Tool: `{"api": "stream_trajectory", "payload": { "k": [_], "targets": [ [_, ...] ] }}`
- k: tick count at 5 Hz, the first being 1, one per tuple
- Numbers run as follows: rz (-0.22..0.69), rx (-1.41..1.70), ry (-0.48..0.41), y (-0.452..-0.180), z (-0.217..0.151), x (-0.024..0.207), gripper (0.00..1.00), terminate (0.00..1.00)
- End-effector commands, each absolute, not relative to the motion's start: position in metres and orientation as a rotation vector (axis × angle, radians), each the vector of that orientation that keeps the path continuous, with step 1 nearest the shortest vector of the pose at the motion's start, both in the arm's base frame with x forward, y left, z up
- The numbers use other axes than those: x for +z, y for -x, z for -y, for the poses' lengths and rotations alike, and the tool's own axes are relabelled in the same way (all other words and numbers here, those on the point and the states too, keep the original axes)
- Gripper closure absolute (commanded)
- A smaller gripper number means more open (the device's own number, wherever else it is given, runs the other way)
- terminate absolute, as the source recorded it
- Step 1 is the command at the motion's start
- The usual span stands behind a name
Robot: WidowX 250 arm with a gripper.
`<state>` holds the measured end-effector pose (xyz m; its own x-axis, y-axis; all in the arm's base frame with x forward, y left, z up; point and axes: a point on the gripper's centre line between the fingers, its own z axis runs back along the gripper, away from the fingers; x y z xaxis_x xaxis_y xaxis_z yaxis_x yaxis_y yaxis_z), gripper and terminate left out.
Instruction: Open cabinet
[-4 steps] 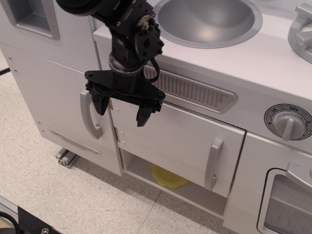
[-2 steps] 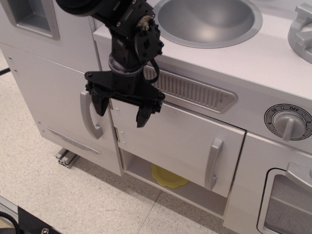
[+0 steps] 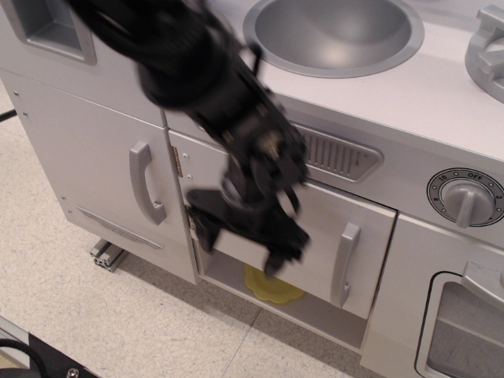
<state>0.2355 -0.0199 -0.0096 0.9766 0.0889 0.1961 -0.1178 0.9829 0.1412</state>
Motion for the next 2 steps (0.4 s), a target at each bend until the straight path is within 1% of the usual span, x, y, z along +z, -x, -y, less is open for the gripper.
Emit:
{"api": "stream_trajectory", "payload": {
  "k": [1, 2],
  "targets": [
    [0.228, 0.031, -0.074, -0.246, 0.068, -0.024, 0.00, 0.00],
    [0.271, 0.035, -0.043, -0.262, 0.079, -0.025, 0.00, 0.00]
  ]
}}
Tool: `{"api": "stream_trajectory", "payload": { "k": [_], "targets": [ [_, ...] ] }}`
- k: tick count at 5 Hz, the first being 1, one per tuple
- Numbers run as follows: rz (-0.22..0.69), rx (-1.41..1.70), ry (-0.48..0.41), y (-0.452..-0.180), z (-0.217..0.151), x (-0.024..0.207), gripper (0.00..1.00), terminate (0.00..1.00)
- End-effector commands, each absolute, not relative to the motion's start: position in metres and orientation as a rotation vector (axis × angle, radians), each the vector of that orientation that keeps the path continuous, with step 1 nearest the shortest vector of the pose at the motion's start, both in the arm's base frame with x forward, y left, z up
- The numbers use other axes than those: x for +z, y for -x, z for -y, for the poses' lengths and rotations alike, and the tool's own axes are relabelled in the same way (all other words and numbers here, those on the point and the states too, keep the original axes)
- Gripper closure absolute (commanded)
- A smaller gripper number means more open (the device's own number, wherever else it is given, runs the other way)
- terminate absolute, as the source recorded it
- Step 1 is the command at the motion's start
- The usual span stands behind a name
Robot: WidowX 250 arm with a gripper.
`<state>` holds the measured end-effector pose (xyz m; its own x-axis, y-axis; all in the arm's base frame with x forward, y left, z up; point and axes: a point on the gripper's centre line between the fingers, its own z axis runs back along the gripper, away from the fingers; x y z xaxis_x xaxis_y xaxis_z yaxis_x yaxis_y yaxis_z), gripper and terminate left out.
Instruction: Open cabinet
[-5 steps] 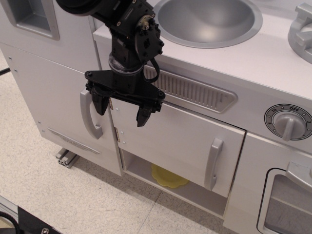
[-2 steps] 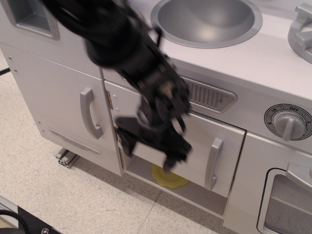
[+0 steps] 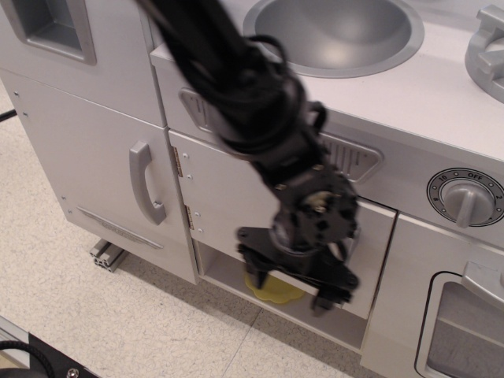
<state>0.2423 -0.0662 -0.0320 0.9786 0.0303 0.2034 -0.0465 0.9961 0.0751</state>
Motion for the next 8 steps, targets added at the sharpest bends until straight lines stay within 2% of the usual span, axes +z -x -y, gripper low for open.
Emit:
{"api": "stream_trajectory", "payload": {
  "k": [1, 3, 4, 6, 8],
  "targets": [
    [0.313, 0.062, -0.025, -0.278, 0.084, -0.022, 0.00, 0.00],
    [0.360, 0.080, -0.055, -0.293, 0.087, -0.028, 0.00, 0.00],
    [0.381, 0.077, -0.068, -0.294, 0.087, -0.032, 1.00, 0.00],
    [0.391, 0.071, -0.057, -0.289, 0.086, -0.032, 1.00, 0.00],
    [0.346, 0.013, -0.055, -0.257, 0.069, -0.034, 1.00, 0.00]
  ]
}}
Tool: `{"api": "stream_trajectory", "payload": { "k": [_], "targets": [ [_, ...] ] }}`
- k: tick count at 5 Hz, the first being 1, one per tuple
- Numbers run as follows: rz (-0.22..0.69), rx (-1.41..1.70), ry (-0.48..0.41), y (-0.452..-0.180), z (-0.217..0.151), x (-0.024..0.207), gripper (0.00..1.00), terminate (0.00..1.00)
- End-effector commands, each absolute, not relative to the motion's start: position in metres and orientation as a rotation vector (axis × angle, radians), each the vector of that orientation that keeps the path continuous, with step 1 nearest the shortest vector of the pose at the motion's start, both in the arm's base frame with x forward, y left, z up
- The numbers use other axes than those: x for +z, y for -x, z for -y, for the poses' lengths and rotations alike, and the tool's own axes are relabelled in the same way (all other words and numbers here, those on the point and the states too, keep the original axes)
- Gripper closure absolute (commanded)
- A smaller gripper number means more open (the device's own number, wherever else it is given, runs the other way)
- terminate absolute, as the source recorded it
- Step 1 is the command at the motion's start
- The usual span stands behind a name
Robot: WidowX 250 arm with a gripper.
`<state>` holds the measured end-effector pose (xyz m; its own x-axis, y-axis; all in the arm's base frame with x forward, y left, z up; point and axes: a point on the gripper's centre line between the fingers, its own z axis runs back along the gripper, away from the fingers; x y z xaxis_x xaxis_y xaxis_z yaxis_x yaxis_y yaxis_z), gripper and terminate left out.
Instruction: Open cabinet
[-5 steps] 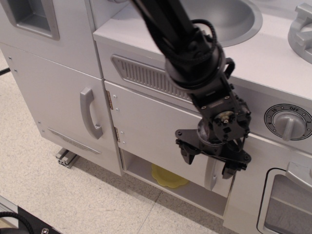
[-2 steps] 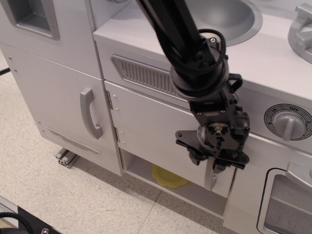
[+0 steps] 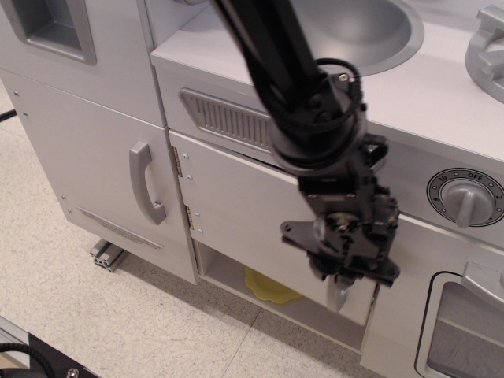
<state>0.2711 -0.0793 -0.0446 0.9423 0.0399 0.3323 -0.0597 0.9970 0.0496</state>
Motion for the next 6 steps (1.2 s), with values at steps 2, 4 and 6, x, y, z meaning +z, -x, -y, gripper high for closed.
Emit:
{"api": "stream_trajectory", "payload": {
  "k": [2, 4, 6],
  "targets": [
    [0.297, -0.040, -0.046, -0.235, 0.042, -0.024, 0.00, 0.00],
    [0.257, -0.032, -0.045, -0.223, 0.027, 0.044, 0.00, 0.00],
    [0.304, 0.033, 0.047, -0.256, 0.052, 0.084, 0.00, 0.00]
  ]
}}
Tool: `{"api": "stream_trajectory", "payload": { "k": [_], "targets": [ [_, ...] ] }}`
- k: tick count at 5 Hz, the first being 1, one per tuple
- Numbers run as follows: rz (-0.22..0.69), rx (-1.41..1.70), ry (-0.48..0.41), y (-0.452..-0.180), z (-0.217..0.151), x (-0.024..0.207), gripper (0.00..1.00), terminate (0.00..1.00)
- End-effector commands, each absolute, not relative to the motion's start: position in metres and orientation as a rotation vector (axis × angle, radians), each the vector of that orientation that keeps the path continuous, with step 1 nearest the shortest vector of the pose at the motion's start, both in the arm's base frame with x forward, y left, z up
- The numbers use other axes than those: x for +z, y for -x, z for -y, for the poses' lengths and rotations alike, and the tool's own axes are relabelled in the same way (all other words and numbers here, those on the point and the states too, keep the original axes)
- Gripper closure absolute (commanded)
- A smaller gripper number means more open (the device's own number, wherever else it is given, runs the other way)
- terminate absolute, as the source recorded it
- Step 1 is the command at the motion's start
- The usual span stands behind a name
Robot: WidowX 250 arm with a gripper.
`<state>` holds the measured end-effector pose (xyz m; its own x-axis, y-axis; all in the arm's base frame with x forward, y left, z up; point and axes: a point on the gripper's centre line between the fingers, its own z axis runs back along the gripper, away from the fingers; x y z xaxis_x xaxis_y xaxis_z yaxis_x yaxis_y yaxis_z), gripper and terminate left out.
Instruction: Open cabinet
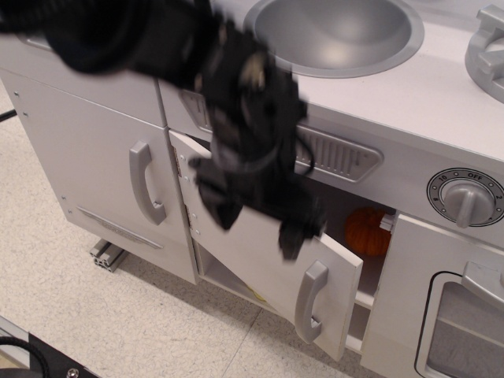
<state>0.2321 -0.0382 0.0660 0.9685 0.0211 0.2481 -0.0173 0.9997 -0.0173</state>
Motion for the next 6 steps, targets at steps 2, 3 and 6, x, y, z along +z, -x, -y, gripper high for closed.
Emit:
{"api": "stream_trajectory", "payload": {
  "k": [2, 3, 6],
  "targets": [
    [0.328, 0.026, -0.018, -0.287, 0.080, 0.046, 0.00, 0.00],
    [0.379, -0.034, -0.008, -0.288, 0.087, 0.024, 0.00, 0.00],
    [0.371, -0.037, -0.024, -0.278, 0.065, 0.005, 0.00, 0.00]
  ]
}}
